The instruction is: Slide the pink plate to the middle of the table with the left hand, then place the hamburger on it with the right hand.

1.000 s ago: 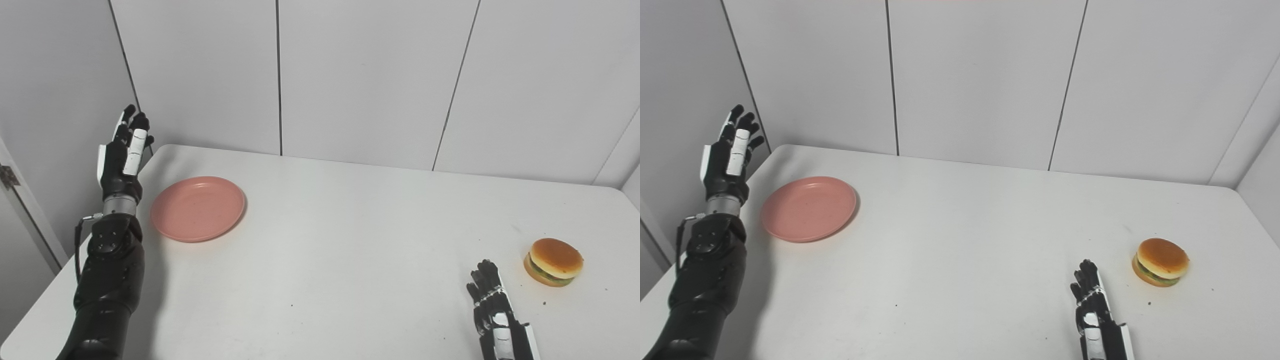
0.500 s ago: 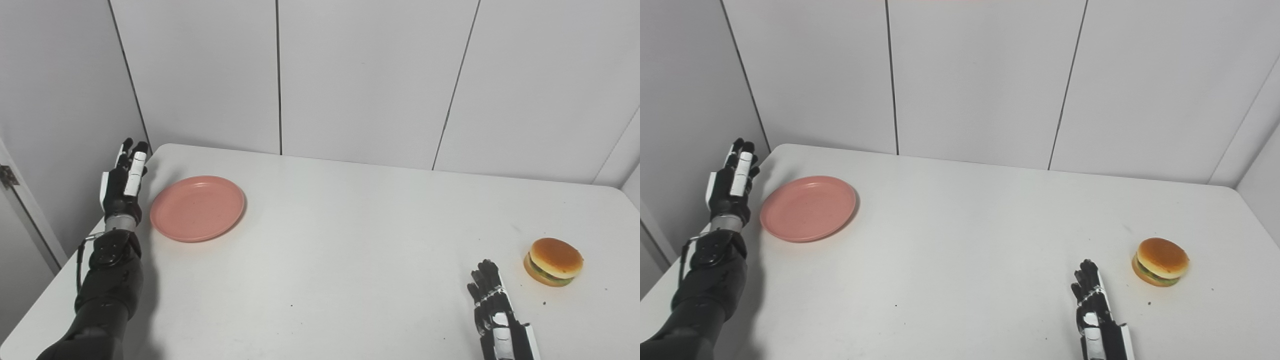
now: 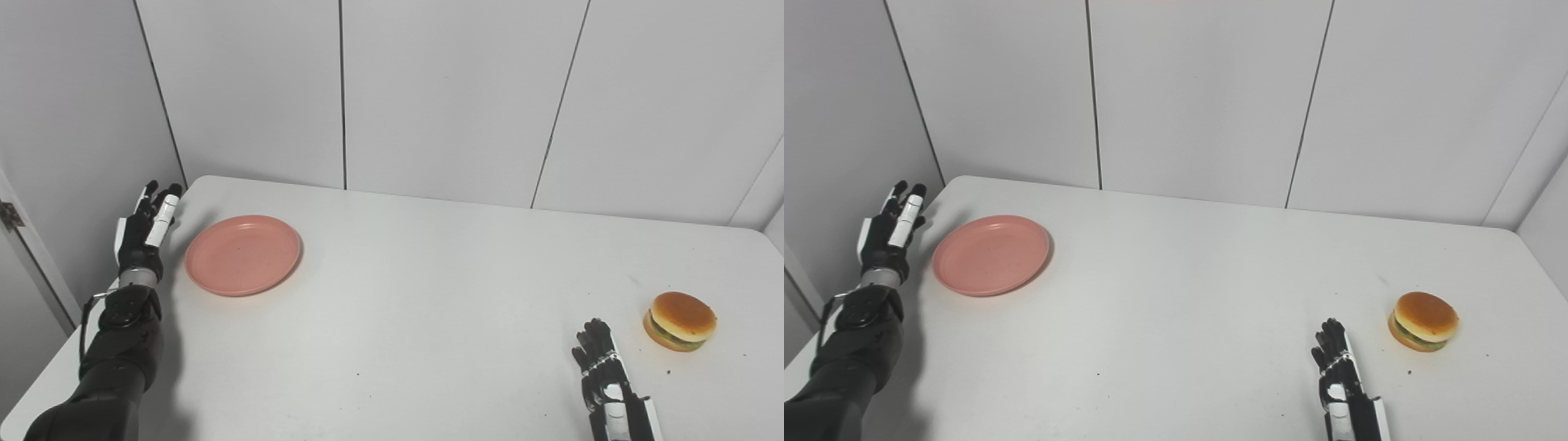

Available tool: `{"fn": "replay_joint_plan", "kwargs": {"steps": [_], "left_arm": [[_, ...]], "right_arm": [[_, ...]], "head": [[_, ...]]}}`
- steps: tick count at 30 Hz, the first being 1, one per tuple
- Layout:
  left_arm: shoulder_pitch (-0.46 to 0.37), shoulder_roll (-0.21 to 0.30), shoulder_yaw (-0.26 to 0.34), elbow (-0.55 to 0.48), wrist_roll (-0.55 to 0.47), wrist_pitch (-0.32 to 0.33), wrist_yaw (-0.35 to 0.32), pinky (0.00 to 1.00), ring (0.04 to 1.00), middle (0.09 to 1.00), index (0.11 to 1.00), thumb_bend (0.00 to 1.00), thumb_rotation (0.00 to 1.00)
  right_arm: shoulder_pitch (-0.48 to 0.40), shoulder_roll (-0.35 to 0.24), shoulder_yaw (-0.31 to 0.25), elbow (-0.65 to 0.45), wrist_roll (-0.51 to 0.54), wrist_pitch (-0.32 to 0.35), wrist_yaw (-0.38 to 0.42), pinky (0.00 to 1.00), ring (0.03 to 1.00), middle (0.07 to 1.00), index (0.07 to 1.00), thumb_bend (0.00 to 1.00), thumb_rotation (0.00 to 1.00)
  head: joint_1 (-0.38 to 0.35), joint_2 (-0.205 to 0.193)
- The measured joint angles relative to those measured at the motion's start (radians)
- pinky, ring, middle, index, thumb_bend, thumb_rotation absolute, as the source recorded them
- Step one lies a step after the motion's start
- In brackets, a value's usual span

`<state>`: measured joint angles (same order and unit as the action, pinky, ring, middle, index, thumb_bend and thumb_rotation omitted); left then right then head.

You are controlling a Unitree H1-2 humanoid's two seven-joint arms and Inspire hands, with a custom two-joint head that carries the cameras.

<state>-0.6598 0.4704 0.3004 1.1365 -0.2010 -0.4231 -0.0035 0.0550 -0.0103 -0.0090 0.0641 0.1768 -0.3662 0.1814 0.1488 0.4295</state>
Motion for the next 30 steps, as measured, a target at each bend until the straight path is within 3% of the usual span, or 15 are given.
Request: {"fn": "replay_joint_plan", "kwargs": {"steps": [8, 13, 20, 30], "left_arm": [[0.001, -0.007, -0.003, 0.053, -0.011, -0.004, -0.029, 0.94, 0.981, 0.985, 0.980, 0.86, 0.79], [0.000, -0.006, -0.018, 0.063, -0.011, -0.020, -0.053, 0.91, 0.978, 0.969, 0.983, 0.89, 0.79], [-0.010, -0.003, -0.054, 0.098, -0.008, -0.034, -0.060, 0.91, 0.974, 0.966, 1.000, 0.75, 0.76], [-0.007, -0.010, -0.068, 0.089, 0.006, -0.041, -0.052, 0.90, 0.969, 0.957, 0.979, 0.79, 0.73]], "right_arm": [[0.002, 0.000, 0.001, -0.003, -0.010, 0.000, -0.002, 0.97, 0.979, 0.971, 0.953, 0.79, 0.91], [0.003, 0.000, 0.002, -0.005, -0.024, 0.001, -0.005, 0.96, 0.977, 0.969, 0.952, 0.78, 0.92], [0.006, 0.000, 0.002, -0.010, -0.027, 0.006, -0.005, 0.96, 0.974, 0.967, 0.950, 0.77, 0.92], [0.011, -0.001, 0.001, -0.018, -0.031, 0.012, -0.007, 0.95, 0.972, 0.964, 0.949, 0.77, 0.92]], "head": [[-0.009, 0.005], [-0.014, 0.006], [-0.020, 0.012], [-0.021, 0.015]]}}
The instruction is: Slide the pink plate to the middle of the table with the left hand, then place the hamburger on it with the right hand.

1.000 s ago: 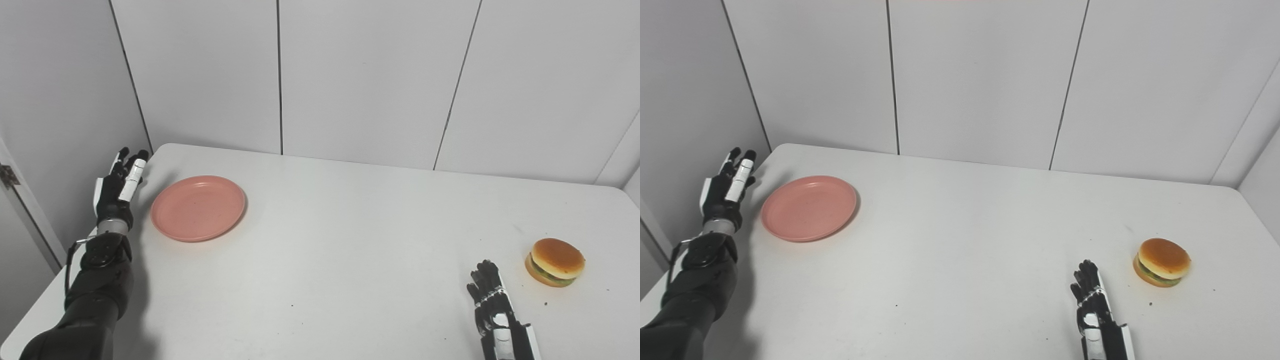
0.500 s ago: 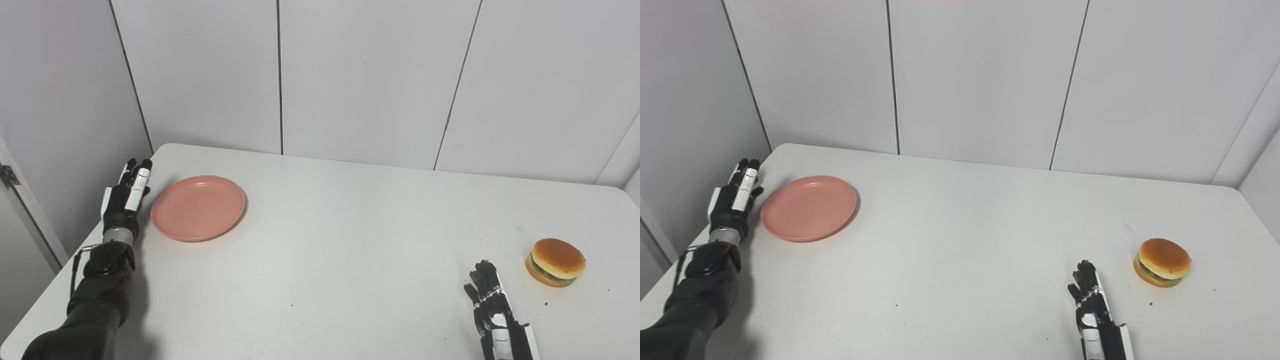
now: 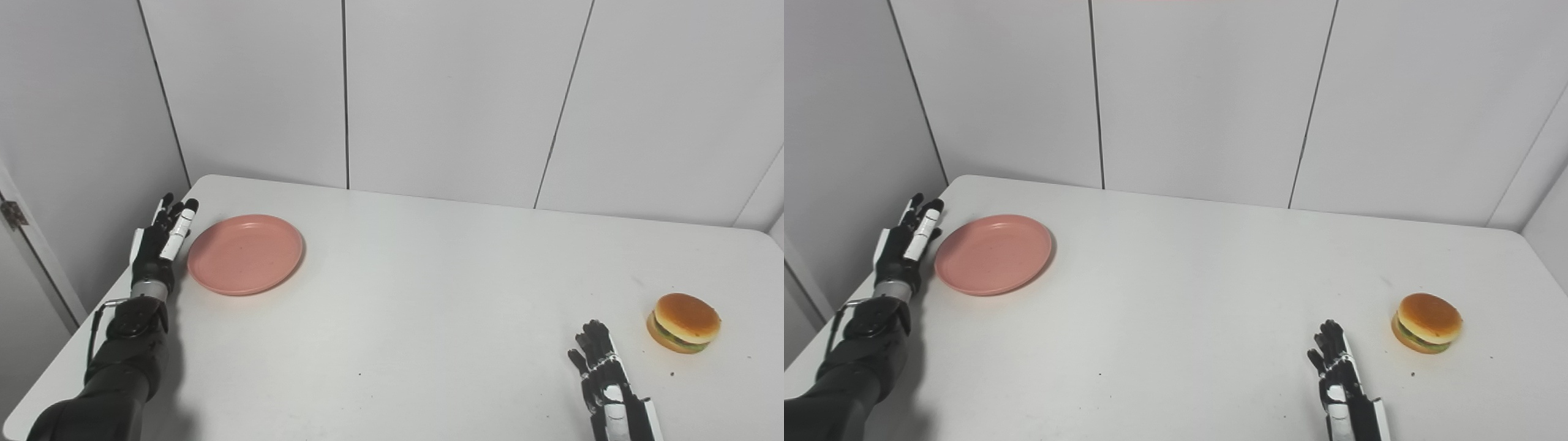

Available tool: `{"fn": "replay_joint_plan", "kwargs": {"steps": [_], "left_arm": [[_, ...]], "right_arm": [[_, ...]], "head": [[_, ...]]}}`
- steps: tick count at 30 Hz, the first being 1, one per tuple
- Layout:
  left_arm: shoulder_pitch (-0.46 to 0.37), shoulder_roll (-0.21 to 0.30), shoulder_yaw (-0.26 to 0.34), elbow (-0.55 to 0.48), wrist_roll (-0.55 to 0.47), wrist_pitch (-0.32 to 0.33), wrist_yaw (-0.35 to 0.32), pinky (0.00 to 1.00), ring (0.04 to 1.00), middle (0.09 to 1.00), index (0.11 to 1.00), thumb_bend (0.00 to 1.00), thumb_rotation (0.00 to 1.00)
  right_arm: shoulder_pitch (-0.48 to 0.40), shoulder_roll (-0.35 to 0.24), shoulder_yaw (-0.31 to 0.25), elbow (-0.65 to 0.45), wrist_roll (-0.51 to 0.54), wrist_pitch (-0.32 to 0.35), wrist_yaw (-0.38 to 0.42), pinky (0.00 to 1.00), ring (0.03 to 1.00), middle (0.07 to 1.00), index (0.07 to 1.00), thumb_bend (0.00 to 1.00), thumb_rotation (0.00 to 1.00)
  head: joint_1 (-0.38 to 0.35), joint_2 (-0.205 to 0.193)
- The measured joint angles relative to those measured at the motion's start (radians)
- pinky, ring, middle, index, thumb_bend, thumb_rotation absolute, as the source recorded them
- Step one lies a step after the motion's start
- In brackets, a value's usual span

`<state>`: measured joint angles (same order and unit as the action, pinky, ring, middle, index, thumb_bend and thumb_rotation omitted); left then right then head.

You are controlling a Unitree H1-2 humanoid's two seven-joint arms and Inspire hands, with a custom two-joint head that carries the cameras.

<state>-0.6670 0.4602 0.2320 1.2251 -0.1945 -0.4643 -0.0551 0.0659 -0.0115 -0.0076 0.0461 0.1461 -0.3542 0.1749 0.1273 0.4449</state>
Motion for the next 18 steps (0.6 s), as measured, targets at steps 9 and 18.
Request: {"fn": "replay_joint_plan", "kwargs": {"steps": [9, 18], "left_arm": [[0.027, -0.034, 0.011, -0.065, -0.023, 0.006, -0.044, 0.85, 0.967, 0.961, 0.975, 0.82, 0.71], [0.061, -0.072, 0.003, -0.173, -0.021, 0.053, -0.048, 0.85, 0.958, 0.954, 0.987, 0.85, 0.73]], "right_arm": [[0.003, 0.000, -0.001, -0.005, 0.000, 0.005, -0.001, 0.95, 0.961, 0.956, 0.944, 0.77, 0.91], [0.004, 0.000, 0.002, -0.007, 0.000, 0.007, 0.000, 0.94, 0.946, 0.942, 0.936, 0.79, 0.89]], "head": [[-0.012, 0.006], [-0.021, 0.009]]}}
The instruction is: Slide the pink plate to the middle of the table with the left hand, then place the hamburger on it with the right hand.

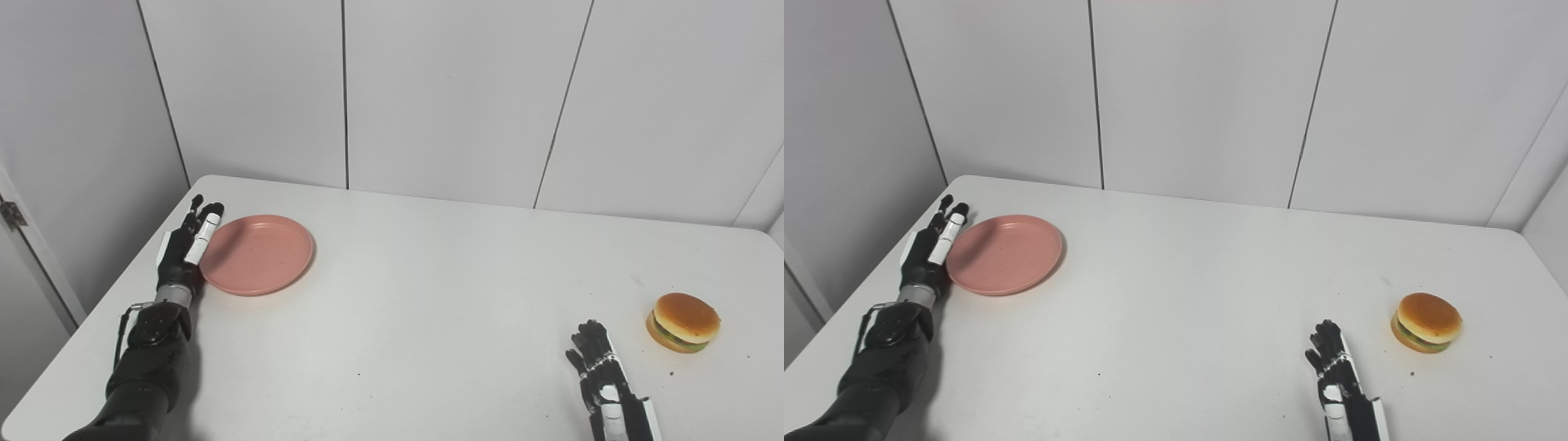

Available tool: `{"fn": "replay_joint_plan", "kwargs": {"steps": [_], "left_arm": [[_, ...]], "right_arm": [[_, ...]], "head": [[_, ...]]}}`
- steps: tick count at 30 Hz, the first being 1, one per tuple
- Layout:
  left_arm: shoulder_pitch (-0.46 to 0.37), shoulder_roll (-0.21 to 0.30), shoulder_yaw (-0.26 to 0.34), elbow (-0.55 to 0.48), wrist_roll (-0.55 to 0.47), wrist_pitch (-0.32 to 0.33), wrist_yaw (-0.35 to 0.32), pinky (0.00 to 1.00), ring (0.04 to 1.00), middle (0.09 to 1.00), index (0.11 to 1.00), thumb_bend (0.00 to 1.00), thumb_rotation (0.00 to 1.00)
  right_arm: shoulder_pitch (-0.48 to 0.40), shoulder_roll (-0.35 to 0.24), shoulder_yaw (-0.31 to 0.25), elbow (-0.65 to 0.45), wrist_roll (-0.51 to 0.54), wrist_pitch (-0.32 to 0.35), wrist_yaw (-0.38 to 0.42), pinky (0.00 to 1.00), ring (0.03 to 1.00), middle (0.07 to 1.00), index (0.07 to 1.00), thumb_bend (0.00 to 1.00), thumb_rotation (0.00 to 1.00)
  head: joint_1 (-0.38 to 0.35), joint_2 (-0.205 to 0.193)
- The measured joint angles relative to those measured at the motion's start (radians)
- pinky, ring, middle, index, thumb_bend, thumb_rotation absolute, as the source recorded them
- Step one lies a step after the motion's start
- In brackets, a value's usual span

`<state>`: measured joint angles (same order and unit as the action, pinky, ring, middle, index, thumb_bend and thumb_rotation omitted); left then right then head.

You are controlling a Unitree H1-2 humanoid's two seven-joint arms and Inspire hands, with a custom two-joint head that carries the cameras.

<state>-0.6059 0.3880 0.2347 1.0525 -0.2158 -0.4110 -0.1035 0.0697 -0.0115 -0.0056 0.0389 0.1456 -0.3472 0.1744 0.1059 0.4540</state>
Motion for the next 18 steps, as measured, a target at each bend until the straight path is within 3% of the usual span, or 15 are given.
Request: {"fn": "replay_joint_plan", "kwargs": {"steps": [18], "left_arm": [[0.031, -0.045, -0.046, -0.105, 0.002, 0.044, -0.037, 0.82, 0.944, 0.945, 0.963, 0.90, 0.71]], "right_arm": [[0.000, 0.000, 0.001, 0.000, 0.000, 0.000, 0.000, 0.94, 0.945, 0.943, 0.939, 0.78, 0.89]], "head": [[-0.009, 0.003]]}}
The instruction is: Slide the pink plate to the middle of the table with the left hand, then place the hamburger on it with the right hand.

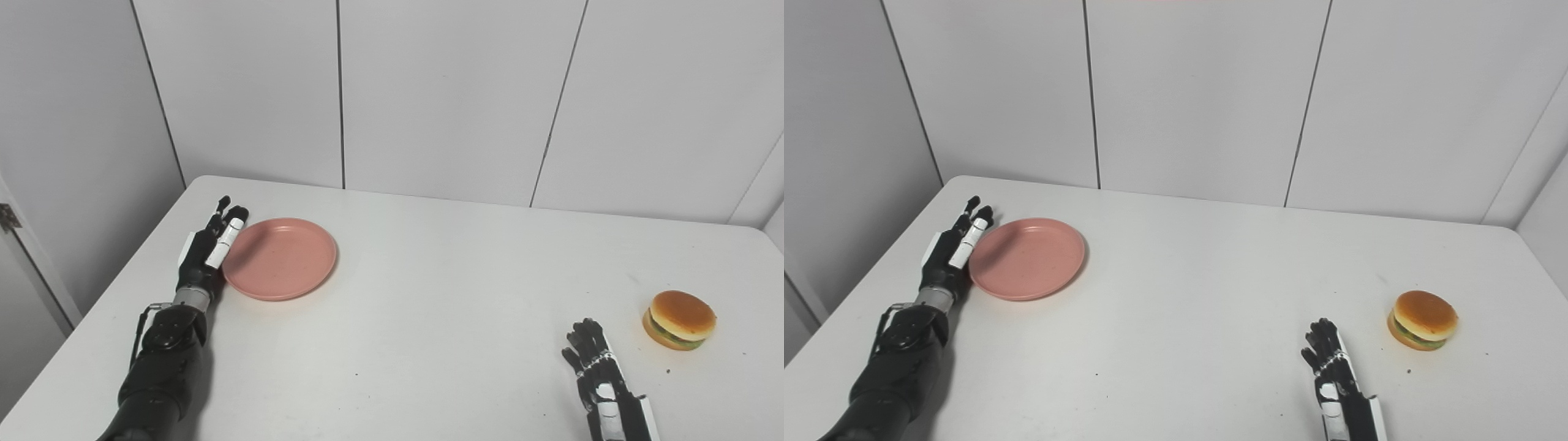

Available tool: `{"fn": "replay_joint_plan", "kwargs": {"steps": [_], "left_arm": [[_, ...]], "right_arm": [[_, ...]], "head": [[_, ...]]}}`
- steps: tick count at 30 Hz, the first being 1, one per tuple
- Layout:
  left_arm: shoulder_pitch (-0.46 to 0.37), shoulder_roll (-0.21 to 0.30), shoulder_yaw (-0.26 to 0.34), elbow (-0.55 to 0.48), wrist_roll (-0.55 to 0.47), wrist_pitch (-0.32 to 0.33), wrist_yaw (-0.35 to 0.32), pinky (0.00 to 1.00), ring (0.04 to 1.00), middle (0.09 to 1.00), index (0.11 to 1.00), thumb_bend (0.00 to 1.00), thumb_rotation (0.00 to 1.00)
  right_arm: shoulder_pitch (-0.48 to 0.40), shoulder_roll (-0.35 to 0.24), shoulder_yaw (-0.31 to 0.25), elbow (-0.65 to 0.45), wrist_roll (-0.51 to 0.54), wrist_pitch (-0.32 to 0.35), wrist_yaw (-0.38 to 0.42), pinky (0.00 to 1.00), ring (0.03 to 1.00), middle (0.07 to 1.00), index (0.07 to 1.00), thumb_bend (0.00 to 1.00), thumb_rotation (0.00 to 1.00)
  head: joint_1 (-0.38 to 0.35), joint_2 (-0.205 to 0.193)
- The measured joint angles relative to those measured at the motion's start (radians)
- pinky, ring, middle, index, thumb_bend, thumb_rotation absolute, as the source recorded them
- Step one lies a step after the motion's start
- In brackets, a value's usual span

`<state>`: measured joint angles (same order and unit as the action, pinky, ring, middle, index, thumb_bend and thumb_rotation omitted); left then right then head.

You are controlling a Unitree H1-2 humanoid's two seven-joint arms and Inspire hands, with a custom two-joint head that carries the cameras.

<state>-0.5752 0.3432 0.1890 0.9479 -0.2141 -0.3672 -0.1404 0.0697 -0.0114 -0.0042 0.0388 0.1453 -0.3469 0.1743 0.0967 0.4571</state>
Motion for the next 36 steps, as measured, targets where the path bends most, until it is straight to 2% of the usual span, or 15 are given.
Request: {"fn": "replay_joint_plan", "kwargs": {"steps": [10, 20, 27, 31, 36], "left_arm": [[0.011, -0.015, -0.031, -0.040, 0.021, 0.007, -0.023, 0.81, 0.925, 0.937, 0.966, 0.89, 0.69], [0.037, -0.039, -0.047, -0.114, 0.024, 0.057, -0.022, 0.79, 0.929, 0.923, 0.946, 0.87, 0.69], [0.045, -0.050, -0.065, -0.137, 0.042, 0.071, -0.020, 0.80, 0.934, 0.929, 0.965, 0.87, 0.70], [0.045, -0.058, -0.068, -0.141, 0.040, 0.071, -0.040, 0.84, 0.938, 0.930, 0.968, 0.88, 0.68], [0.046, -0.080, -0.074, -0.159, 0.042, 0.076, -0.040, 0.80, 0.914, 0.932, 0.956, 0.86, 0.69]], "right_arm": [[0.000, 0.000, 0.002, 0.000, -0.002, 0.000, 0.000, 0.93, 0.936, 0.935, 0.936, 0.77, 0.89], [0.002, 0.000, 0.003, -0.005, -0.003, 0.005, 0.000, 0.93, 0.930, 0.930, 0.935, 0.76, 0.88], [0.003, 0.001, 0.003, -0.008, -0.003, 0.013, 0.000, 0.93, 0.930, 0.927, 0.931, 0.77, 0.88], [0.004, 0.001, 0.003, -0.010, -0.003, 0.016, 0.000, 0.92, 0.925, 0.924, 0.929, 0.77, 0.88], [0.007, 0.001, 0.003, -0.014, -0.003, 0.020, -0.002, 0.92, 0.926, 0.927, 0.930, 0.77, 0.88]], "head": [[-0.006, 0.003], [-0.012, 0.008], [-0.014, 0.008], [-0.017, 0.011], [-0.018, 0.012]]}}
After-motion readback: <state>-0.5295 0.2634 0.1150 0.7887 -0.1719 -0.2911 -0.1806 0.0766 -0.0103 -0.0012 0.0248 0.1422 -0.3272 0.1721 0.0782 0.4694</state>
